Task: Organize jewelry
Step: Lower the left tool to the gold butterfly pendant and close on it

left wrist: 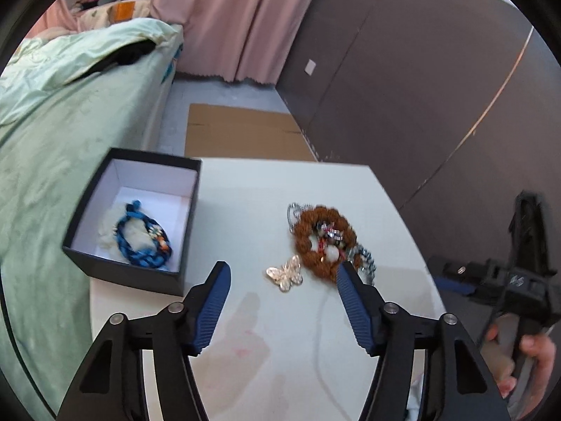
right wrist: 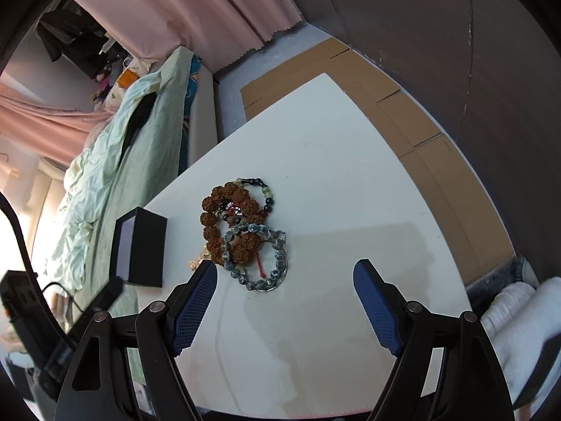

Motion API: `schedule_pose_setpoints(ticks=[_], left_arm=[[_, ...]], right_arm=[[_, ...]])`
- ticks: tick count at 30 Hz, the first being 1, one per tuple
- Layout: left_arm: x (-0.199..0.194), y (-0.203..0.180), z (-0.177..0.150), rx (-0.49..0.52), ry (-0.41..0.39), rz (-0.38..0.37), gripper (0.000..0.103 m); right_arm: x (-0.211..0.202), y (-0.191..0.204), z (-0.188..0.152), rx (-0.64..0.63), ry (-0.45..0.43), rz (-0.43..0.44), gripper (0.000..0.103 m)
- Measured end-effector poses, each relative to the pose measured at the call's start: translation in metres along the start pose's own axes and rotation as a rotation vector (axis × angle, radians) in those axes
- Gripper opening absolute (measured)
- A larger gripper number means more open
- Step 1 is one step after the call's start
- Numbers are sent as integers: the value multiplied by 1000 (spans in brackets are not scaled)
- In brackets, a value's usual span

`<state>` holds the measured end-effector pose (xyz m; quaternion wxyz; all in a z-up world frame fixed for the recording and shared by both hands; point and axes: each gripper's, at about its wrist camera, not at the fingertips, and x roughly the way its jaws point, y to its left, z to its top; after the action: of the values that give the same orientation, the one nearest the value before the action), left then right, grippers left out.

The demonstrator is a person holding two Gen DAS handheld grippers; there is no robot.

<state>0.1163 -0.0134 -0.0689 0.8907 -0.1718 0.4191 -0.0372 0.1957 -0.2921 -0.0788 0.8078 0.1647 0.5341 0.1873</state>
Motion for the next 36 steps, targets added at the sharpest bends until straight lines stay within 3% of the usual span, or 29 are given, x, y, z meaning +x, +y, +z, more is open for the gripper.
schedule_pose_setpoints(ticks=[2, 6, 13, 29, 32, 36], left_arm=[[9, -5, -2, 33, 18, 19, 63], [26, -14, -6, 94, 60, 45, 48], [51, -20, -13, 170, 97, 93, 48], [93, -16, -2, 166, 122, 146, 45], [95, -15, -1, 164, 116, 148, 39], [93, -12, -2, 134, 135, 89, 18]], right_arm=[[-1, 1, 1, -8, -1, 1, 81], [-1, -1, 3, -13, 3, 2, 81], [-4, -6, 9, -4, -2, 16, 81], [-5, -7, 18, -6, 0, 36, 81], [-5, -7, 18, -5, 0, 36, 81], [-5, -7, 18, -6, 1, 35, 81]])
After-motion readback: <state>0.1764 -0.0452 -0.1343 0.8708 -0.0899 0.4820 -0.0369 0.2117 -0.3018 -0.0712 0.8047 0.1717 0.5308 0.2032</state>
